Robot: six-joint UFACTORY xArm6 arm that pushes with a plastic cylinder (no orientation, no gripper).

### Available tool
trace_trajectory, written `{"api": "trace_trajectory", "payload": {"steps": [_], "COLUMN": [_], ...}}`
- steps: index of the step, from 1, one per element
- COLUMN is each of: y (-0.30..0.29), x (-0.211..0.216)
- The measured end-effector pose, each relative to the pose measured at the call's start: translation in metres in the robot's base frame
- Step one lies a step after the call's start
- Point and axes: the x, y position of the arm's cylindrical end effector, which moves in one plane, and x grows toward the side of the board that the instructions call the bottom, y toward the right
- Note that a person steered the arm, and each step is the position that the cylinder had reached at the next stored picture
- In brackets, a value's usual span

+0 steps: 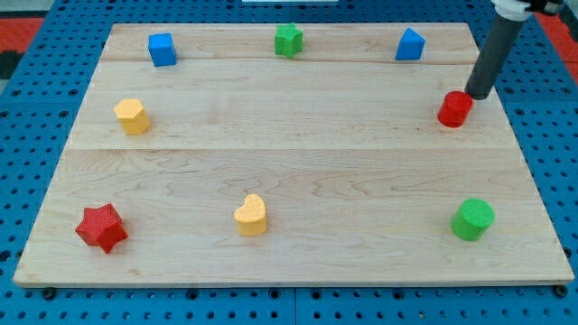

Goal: Place green circle right horizontally towards yellow heart

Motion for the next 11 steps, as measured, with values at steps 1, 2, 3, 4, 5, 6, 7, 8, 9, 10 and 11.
{"api": "trace_trajectory", "payload": {"steps": [1,2,3,4,5,6,7,8,9,10,11], "y": [0.003,0.007,-0.021,-0.021,0.056,0.059,0.074,0.071,0.071,0.069,0.047], "x": [0.002,0.020,0.026,0.023,0.058,0.155,0.179,0.142,0.142,0.143,0.169]}}
